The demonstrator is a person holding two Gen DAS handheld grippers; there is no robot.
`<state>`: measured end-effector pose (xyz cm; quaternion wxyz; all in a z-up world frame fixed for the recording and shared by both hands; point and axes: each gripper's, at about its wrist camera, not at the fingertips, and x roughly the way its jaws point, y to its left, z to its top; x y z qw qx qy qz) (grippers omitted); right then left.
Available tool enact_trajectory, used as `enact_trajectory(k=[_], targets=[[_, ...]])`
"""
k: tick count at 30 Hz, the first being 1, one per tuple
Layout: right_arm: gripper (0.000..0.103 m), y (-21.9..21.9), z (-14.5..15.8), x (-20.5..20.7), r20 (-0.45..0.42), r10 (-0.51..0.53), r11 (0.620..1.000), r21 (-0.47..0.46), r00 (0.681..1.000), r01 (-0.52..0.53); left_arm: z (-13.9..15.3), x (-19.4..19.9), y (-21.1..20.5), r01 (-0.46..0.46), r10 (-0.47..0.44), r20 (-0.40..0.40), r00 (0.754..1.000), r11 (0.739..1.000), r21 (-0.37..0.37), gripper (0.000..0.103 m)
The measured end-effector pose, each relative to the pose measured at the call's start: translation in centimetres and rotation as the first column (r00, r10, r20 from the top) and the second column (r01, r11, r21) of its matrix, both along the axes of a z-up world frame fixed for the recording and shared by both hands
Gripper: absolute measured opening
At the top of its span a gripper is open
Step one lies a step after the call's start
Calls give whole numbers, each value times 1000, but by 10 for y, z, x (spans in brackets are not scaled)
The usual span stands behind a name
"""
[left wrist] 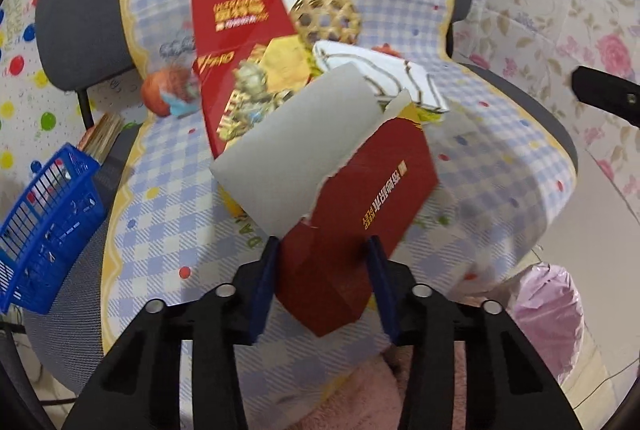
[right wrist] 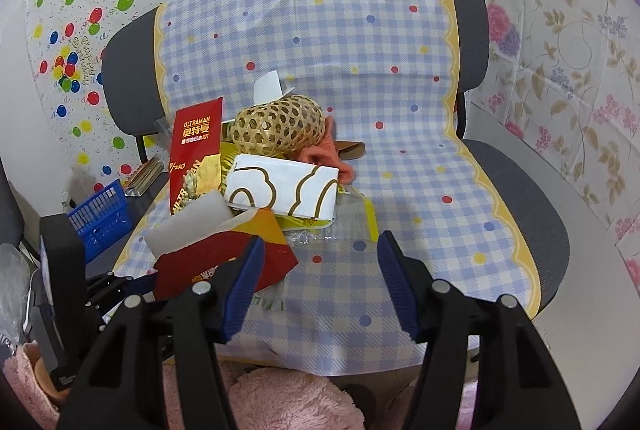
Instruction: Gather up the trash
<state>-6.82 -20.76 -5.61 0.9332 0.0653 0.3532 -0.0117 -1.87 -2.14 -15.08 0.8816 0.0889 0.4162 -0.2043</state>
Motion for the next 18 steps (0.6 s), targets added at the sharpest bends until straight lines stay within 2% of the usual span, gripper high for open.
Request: enact_trajectory(k=[2,6,10,13,18], targets=[[58,1,1,-3,7,-1,1000,-4,1000,1,7,-5,1,14,-13,24,1000,1000,-19,36],[58,3,4,-7,21,-2,1000,-13,1000,3,24,-6,-1,28,-27,147,989,1000,-6,29],[58,5,7,-12,36,2,1000,-20,999,-2,44,-4,-1,41,-24,226,974,997,-69,27],[59,5,6,-13,34,1,1000,-18,999,-1,54,1,3,46,-15,227,974,990,-131,27],[60,2,4,-16,28,-8,1000,-3,1000,8,44,-3,-22,83,-68,220,973,995,-60,27]])
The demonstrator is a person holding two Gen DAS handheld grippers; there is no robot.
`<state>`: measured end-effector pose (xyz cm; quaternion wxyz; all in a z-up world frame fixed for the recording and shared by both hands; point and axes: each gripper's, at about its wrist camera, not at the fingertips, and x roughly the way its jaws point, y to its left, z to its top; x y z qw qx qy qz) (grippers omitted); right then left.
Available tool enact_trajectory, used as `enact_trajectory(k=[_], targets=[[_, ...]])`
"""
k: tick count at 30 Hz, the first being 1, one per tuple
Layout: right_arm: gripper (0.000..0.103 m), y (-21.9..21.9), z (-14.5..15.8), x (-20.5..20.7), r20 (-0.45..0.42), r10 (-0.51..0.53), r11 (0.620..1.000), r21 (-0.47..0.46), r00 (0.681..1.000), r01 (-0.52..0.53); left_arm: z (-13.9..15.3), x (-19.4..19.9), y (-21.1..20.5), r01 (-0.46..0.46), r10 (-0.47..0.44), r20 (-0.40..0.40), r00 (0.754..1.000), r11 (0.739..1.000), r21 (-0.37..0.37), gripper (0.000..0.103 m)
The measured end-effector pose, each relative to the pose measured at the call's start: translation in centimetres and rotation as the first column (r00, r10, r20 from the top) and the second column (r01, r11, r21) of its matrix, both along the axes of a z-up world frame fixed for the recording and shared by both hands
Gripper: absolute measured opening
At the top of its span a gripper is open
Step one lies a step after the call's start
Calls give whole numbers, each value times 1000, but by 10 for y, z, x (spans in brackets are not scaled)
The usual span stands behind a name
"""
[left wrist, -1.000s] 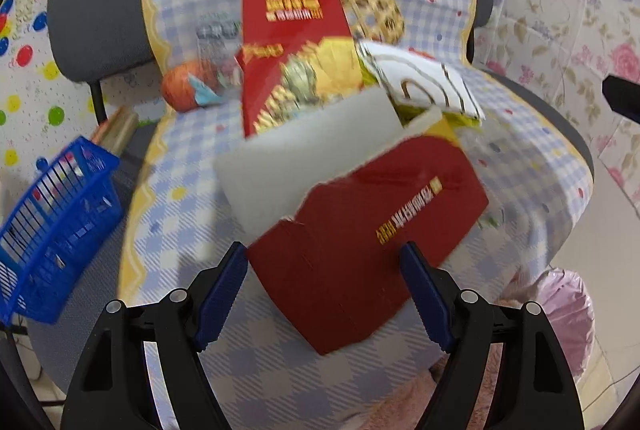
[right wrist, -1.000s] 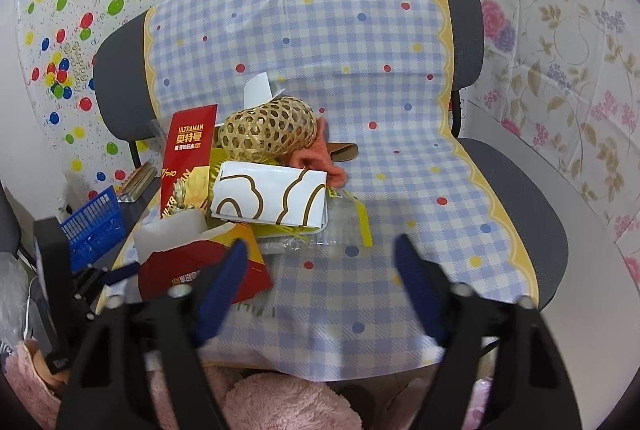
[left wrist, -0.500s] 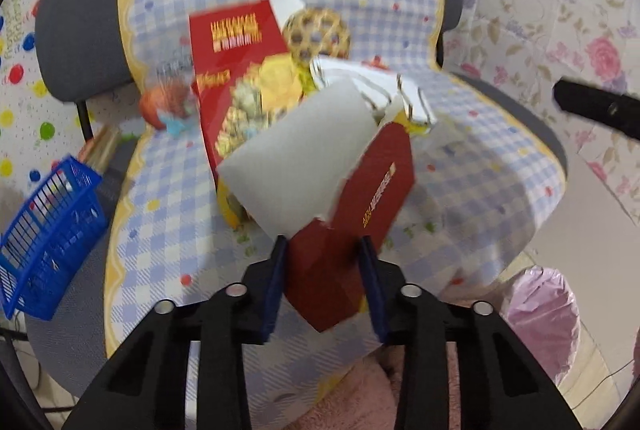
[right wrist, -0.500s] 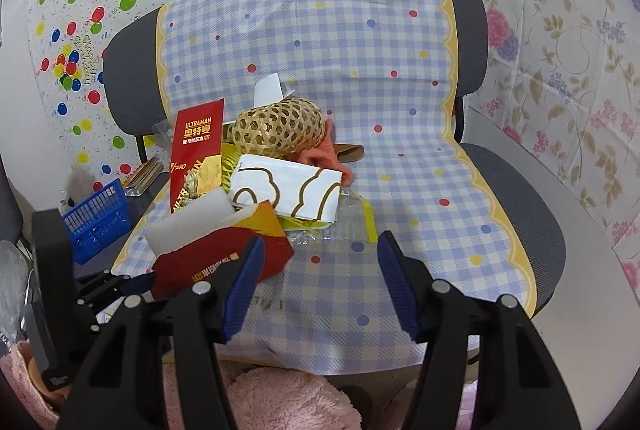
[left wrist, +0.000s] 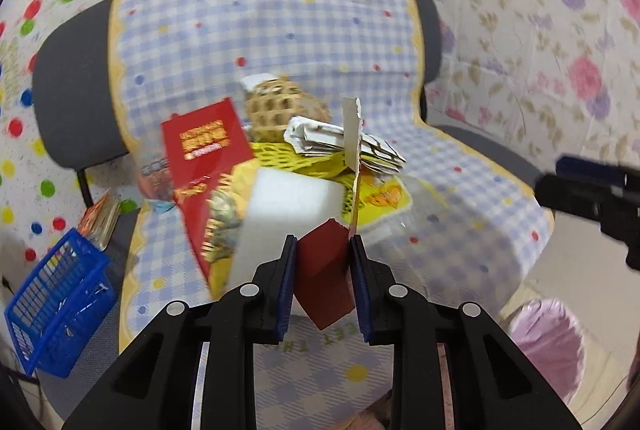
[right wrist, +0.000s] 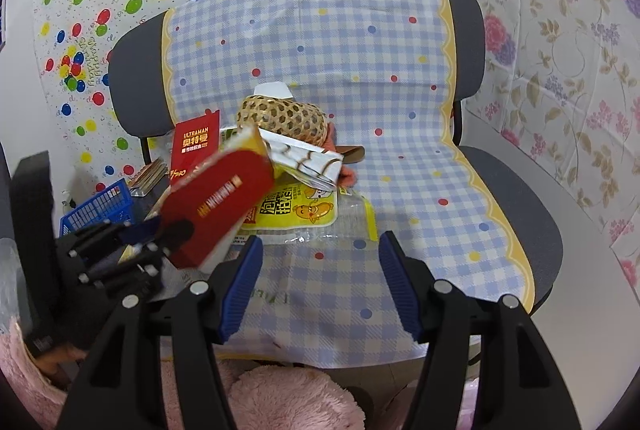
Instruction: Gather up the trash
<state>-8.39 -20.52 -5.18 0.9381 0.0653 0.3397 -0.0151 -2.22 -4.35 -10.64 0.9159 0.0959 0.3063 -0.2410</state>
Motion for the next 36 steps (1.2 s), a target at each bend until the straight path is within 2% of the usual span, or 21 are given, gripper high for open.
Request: enact_trajectory(k=[5,9,12,16,19,26,27,32,36], targets=[[60,-6,6,-8,25,-34,999,-23,999,34,20,-10,0,5,-2,61,998,999,-54,26],[60,-12,4,-9,27,-52,998,-22,998,53,43,-8,12,-34,45,106,993,994,-107,26],[60,-13,-1,-8,20,-44,999,-16,999,44,51,-4,23,-77,91,121,988,990,-118,26],[60,-6,-9,0,13,-7,1000,-18,1000,8,54,3,44,-150,165,117,979,980,-128,26],[55,1,-13,9,10,27,1000,9,1000,-27,50,9,62,-218,233,115,966,967,-128,26],[52,59,-21,38,21,151,988,28,988,-152,36,13,93,-311,321,110,941,945,-100,26],[53,69,-24,43,18,166,986,28,986,-167,33,13,97,-322,331,108,938,942,-94,26],[77,102,-39,64,-4,176,983,51,984,-176,19,17,112,-349,356,87,930,933,-88,26],[82,113,-54,80,-33,137,989,67,990,-135,11,22,122,-358,365,76,928,929,-89,26]])
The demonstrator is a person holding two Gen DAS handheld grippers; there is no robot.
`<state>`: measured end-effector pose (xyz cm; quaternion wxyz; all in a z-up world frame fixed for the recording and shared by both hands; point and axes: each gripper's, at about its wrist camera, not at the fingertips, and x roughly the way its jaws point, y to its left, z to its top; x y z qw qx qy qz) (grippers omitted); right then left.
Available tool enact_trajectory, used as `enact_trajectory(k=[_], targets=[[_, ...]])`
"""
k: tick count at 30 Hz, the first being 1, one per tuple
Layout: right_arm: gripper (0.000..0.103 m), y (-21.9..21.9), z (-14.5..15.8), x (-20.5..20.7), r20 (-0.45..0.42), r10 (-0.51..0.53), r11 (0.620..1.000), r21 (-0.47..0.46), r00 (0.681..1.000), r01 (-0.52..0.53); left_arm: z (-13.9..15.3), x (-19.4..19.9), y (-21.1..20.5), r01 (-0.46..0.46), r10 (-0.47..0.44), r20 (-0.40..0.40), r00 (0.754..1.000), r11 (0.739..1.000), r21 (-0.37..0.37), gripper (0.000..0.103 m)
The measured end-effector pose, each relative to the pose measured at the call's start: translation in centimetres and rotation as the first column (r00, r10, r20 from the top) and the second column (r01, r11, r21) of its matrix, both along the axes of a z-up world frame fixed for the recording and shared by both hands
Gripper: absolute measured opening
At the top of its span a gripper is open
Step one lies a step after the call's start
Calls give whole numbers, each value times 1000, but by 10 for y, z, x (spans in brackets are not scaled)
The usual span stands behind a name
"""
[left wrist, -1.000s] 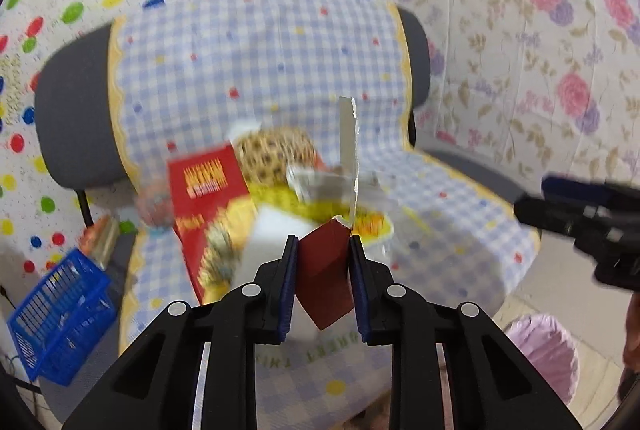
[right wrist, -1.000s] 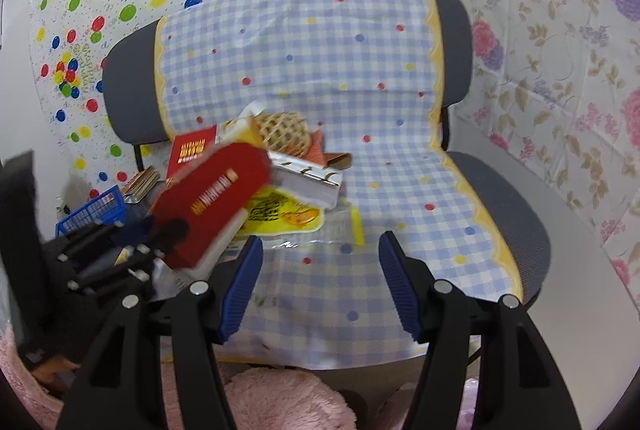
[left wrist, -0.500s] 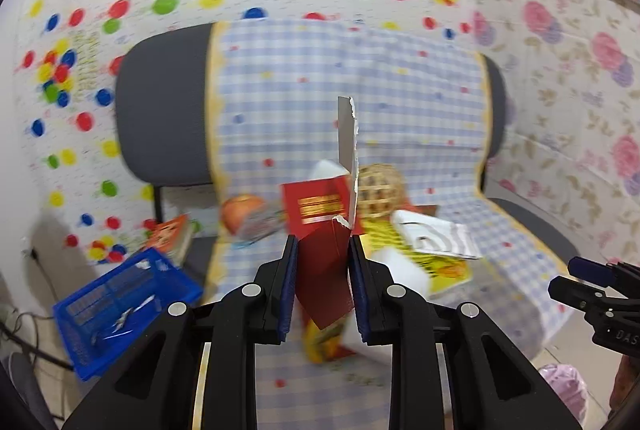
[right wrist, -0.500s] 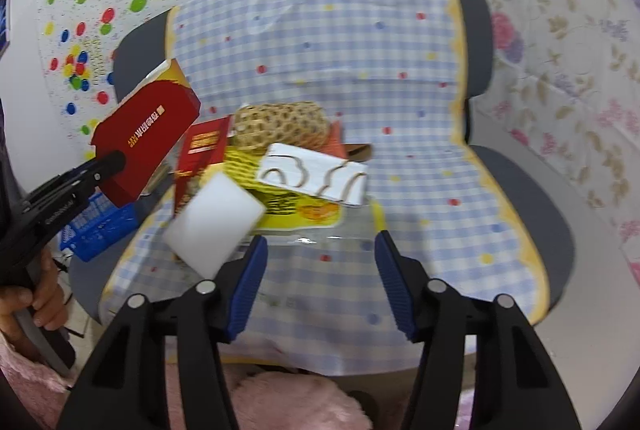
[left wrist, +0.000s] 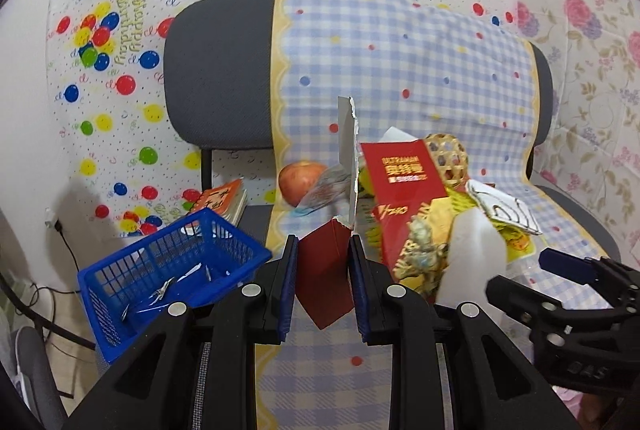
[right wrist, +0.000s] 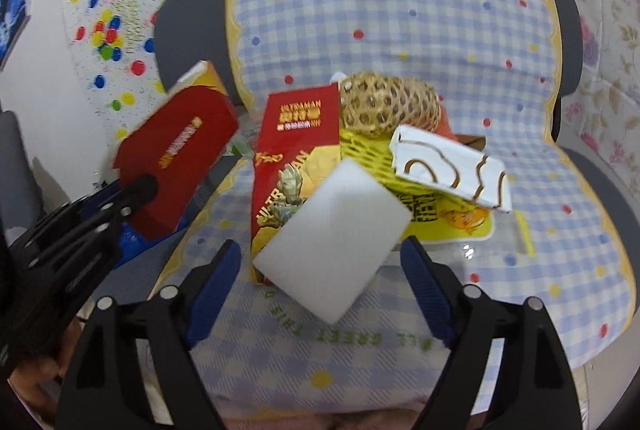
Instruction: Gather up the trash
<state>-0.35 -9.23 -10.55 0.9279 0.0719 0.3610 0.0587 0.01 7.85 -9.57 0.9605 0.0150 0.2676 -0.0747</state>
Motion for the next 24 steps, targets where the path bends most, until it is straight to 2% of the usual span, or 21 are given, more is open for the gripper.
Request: enact_trajectory(k=[2,5,9,15,17,19,22,24], targets=[[82,2,-5,7,-11,-16,1000,9,1000,17,-4,2,3,0,0,-4,1000,1000,-2,26],[81,13,-10,8,-7,-19,999,-50,1000,18,-8,4,6,-6,6,-9,1000,1000,-4,26],[78,40,-21,1,0,34,980,-195,999,-33,-13,4,12,-13,13,-18,1000,1000,-13,26],[75,58,-40,4,-9,14,928,-373,1000,-16,-19,4,15,-13,11,-36,999,999,-39,26],[65,59,-45,6,-3,-5,901,-433,1000,3,-21,3,14,-7,6,-40,999,999,-42,26],[57,54,-45,7,9,-23,891,-454,1000,25,-20,2,13,-2,1,-38,999,999,-44,26],[40,40,-31,-1,61,-31,908,-416,998,53,-14,-2,12,3,-4,-16,1000,999,-43,26],[36,23,-14,-12,101,-29,936,-347,994,63,-8,-6,12,7,-7,0,1000,999,-49,26]])
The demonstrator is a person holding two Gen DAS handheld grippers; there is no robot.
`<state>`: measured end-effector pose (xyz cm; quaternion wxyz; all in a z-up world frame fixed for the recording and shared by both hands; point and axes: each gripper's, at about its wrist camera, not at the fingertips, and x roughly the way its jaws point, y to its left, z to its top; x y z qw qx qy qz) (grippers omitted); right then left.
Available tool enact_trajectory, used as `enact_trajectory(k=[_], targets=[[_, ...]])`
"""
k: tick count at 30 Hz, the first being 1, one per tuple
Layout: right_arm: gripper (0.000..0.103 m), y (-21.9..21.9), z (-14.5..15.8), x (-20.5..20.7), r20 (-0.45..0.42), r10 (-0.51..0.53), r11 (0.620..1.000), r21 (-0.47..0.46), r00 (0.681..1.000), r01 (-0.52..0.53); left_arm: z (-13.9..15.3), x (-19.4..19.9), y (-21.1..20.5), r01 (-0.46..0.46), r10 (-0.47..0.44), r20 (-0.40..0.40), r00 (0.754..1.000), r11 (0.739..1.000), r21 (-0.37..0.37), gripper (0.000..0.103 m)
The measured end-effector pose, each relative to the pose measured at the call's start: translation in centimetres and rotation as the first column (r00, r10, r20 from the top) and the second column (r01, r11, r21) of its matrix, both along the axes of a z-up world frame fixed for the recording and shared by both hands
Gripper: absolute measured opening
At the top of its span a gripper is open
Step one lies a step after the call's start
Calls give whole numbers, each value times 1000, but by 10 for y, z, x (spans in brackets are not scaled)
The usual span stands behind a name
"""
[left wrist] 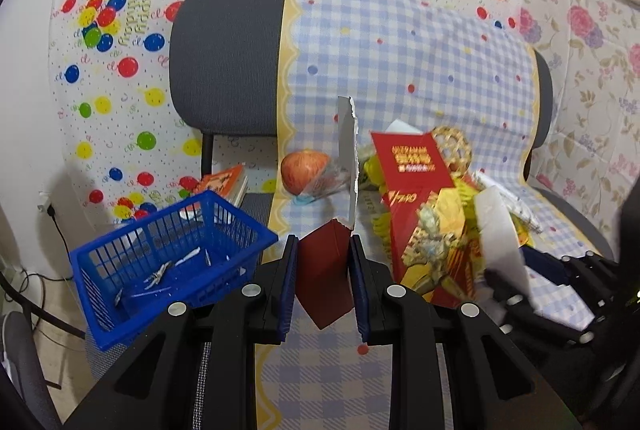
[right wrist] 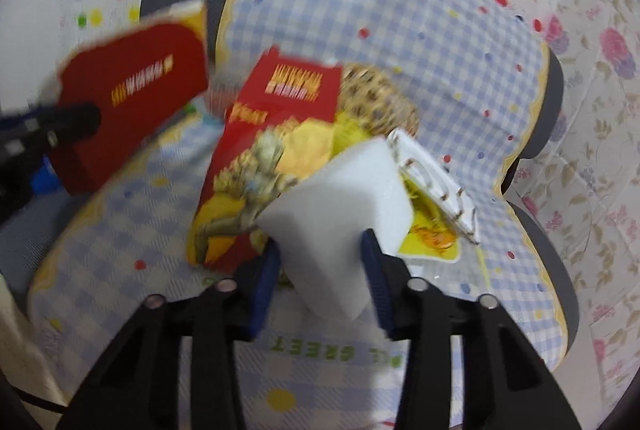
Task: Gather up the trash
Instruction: 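Carry both items over the pink-lined bin and open both tools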
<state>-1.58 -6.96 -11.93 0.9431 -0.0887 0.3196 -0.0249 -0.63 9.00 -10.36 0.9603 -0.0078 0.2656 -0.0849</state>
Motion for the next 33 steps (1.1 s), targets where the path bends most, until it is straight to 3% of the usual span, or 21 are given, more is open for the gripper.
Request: enact_trajectory(k=[6,11,17,20,27,33], targets=[[34,-58,44,-40,85,1,979,203,996,-19,25,-25,-16,92,-89,60,994,995,-42,26],[35,-104,68,-85,124,-80,969,242,989,48,38,-52,-57,228,-222,94,971,972,-60,26],[36,-157,73,-150,119,-226,947,261,967,189,41,-88,-120,399,-392,103,914,915,-54,26],[37,-178,67,-191,108,-301,927,268,948,264,41,-111,-153,487,-481,105,870,873,-35,26],[38,-212,43,-263,47,-446,866,276,894,418,16,-166,-231,682,-681,38,731,731,-14,26],[39,-232,12,-312,-27,-537,802,294,843,520,-15,-201,-272,776,-777,-50,627,629,-35,26]])
